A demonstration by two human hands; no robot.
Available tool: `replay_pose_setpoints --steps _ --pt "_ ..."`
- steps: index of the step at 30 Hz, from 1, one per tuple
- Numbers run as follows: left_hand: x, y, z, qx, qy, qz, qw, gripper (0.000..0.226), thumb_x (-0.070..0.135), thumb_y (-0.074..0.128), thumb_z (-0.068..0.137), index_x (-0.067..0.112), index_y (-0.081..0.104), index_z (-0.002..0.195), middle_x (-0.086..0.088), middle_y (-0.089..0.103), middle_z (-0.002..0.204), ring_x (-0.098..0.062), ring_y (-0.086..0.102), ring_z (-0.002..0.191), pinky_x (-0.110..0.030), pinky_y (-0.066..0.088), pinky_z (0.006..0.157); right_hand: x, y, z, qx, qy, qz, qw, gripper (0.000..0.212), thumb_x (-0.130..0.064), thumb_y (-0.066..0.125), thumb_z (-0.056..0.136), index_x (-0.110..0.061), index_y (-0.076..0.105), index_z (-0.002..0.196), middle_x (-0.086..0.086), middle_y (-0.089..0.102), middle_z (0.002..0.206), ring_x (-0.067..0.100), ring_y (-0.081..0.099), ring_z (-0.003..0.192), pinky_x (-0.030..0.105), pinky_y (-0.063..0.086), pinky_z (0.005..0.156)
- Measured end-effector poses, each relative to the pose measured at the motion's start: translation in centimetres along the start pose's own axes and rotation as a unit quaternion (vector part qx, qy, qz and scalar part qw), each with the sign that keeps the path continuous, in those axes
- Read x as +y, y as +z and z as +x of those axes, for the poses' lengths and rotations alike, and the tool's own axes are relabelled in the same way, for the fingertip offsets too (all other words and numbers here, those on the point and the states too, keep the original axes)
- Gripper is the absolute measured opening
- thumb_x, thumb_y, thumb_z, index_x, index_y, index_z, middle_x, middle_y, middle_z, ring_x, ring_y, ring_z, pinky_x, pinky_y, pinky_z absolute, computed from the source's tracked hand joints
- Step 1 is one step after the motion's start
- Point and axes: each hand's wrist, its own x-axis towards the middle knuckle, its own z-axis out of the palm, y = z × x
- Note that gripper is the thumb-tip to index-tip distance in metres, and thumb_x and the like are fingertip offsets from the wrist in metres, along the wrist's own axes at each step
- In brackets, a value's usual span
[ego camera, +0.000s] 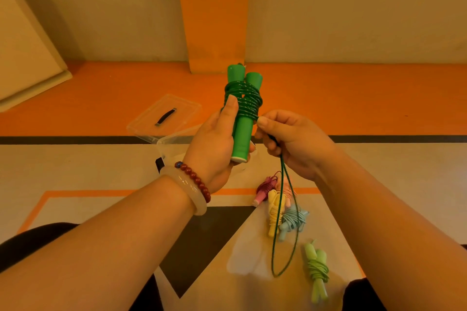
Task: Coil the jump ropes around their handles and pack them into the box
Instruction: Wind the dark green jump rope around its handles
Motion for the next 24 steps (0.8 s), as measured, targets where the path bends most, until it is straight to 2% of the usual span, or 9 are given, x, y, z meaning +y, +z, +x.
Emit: replay_pose_setpoints --steps 5,8,10,13,15,17,20,22,24 --pt "0.2 -0.5 0.3 -0.003 0.001 0.052 0.999 0.045 0.057 0.031 0.097 0.025 0.062 0.093 0.008 0.058 0.057 -0.006 0.052 0.044 -0.022 0.039 0.045 -0.2 0.4 -0.2 -0.023 0.018 0.006 1.0 0.032 -0.029 0.063 0.072 -0.007 0.067 0.095 0.008 0.068 0.094 0.005 0.035 0.045 0.019 0.022 0.046" --pt "0.5 -0.2 0.1 0.013 0.032 0.089 0.995 0.041 0.053 0.032 0.097 0.022 0.059 0.092 0.011 0.06 0.052 -0.006 0.053 0.042 -0.021 0.042 0.041 -0.4 0.5 -0.1 -0.021 0.015 0.024 0.999 0.026 -0.025 0.063 0.073 -0.006 0.068 0.091 0.011 0.069 0.094 0.005 0.033 0.043 0.019 0.02 0.045" --pt "0.4 -0.2 0.4 0.054 0.051 0.125 0.989 0.036 0.052 0.037 0.096 0.02 0.054 0.1 0.01 0.063 0.061 -0.005 0.058 0.045 -0.024 0.048 0.042 -0.5 0.6 -0.1 -0.016 0.01 0.027 0.999 0.023 -0.024 0.064 0.073 -0.007 0.07 0.087 0.01 0.07 0.09 0.005 0.032 0.043 0.019 0.02 0.045" --pt "-0.1 -0.7 0.9 0.119 0.136 0.235 0.955 0.028 0.05 0.047 0.094 0.024 0.048 0.104 0.004 0.064 0.086 0.0 0.062 0.061 -0.024 0.05 0.056 -0.5 0.6 0.1 -0.002 -0.001 0.014 1.0 0.018 -0.027 0.068 0.07 -0.013 0.076 0.076 0.024 0.06 0.092 0.006 0.032 0.044 0.02 0.02 0.045" --pt "0.1 -1.1 0.8 0.139 0.193 0.299 0.924 0.017 0.042 0.049 0.096 0.025 0.052 0.093 0.012 0.057 0.081 0.01 0.057 0.062 -0.009 0.041 0.054 -0.4 0.8 0.1 0.011 -0.012 -0.012 1.0 0.018 -0.031 0.07 0.067 -0.016 0.078 0.073 0.029 0.053 0.093 0.009 0.03 0.046 0.022 0.02 0.044" --pt "0.1 -1.2 0.7 0.147 0.214 0.364 0.894 0.034 0.038 0.044 0.1 0.025 0.05 0.07 0.011 0.049 0.062 0.004 0.05 0.054 -0.013 0.034 0.048 -0.4 0.9 0.0 0.041 -0.015 -0.048 0.998 0.019 -0.034 0.072 0.068 -0.015 0.077 0.071 0.034 0.058 0.09 0.011 0.029 0.048 0.024 0.021 0.046" --pt "-0.4 -1.3 1.1 0.125 0.162 0.372 0.905 0.044 0.041 0.034 0.102 0.021 0.048 0.066 0.003 0.049 0.062 -0.006 0.046 0.056 -0.028 0.037 0.056 -0.4 1.1 -0.2 0.077 -0.023 -0.095 0.992 0.016 -0.026 0.073 0.08 -0.014 0.075 0.07 0.01 0.071 0.074 0.01 0.036 0.048 0.025 0.031 0.05" --pt "-0.9 -0.9 1.2 0.088 0.128 0.313 0.937 0.04 0.054 0.031 0.096 0.023 0.056 0.09 0.001 0.061 0.083 -0.015 0.061 0.075 -0.04 0.052 0.072 -0.2 1.5 -0.4 0.086 -0.037 -0.141 0.986 0.018 -0.027 0.07 0.084 -0.014 0.075 0.073 0.001 0.071 0.067 0.008 0.041 0.048 0.023 0.037 0.051" --pt "-1.2 -0.6 1.0 0.077 0.118 0.318 0.937 0.041 0.057 0.031 0.096 0.023 0.05 0.108 0.002 0.063 0.092 -0.02 0.063 0.079 -0.047 0.055 0.075 0.1 1.9 -0.5 0.088 -0.05 -0.17 0.98 0.017 -0.026 0.068 0.087 -0.014 0.075 0.077 -0.006 0.068 0.061 0.005 0.043 0.048 0.018 0.038 0.049"
